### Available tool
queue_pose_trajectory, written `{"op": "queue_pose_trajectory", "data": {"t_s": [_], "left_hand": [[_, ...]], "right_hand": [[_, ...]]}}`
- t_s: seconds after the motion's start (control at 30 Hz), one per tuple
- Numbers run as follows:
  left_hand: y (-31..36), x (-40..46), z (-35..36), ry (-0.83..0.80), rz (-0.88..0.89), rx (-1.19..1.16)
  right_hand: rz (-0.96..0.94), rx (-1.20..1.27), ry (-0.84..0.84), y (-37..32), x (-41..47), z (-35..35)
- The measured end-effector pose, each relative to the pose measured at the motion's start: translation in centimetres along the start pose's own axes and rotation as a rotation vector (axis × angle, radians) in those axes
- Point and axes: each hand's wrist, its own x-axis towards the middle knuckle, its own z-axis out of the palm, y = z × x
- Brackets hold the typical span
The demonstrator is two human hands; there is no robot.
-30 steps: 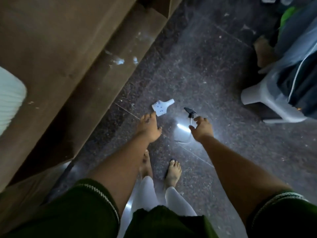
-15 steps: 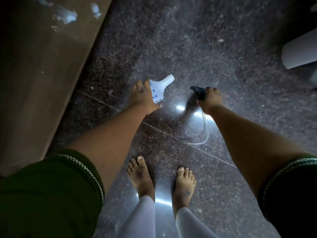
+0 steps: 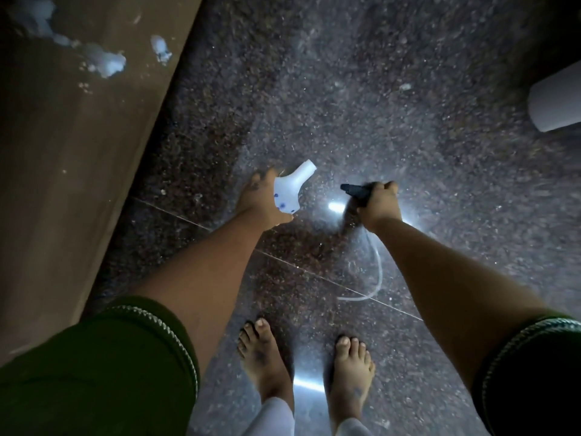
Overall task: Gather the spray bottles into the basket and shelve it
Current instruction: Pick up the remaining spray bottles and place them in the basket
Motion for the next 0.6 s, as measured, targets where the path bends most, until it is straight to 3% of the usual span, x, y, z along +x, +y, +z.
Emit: {"op": "queue_pose_trajectory", "data": {"t_s": [0.27,0.43,0.6], "left_hand": [[-0.1,-6.9,-3.4,-0.031,-0.047,0.058],[0.4,-12.7,-7.2,-0.005,-0.049,0.104],[1.1,-16.8,-10.2,0.038,-0.027,0.124]], "right_hand": [[0.014,0.397,0.206,-4.1,-3.7,-8.5],[-0.151,0.478,0.426,-8.1,-8.5,-16.1],[-0.343,0.542,0.499,-11.3,-13.5,-20.0]]}}
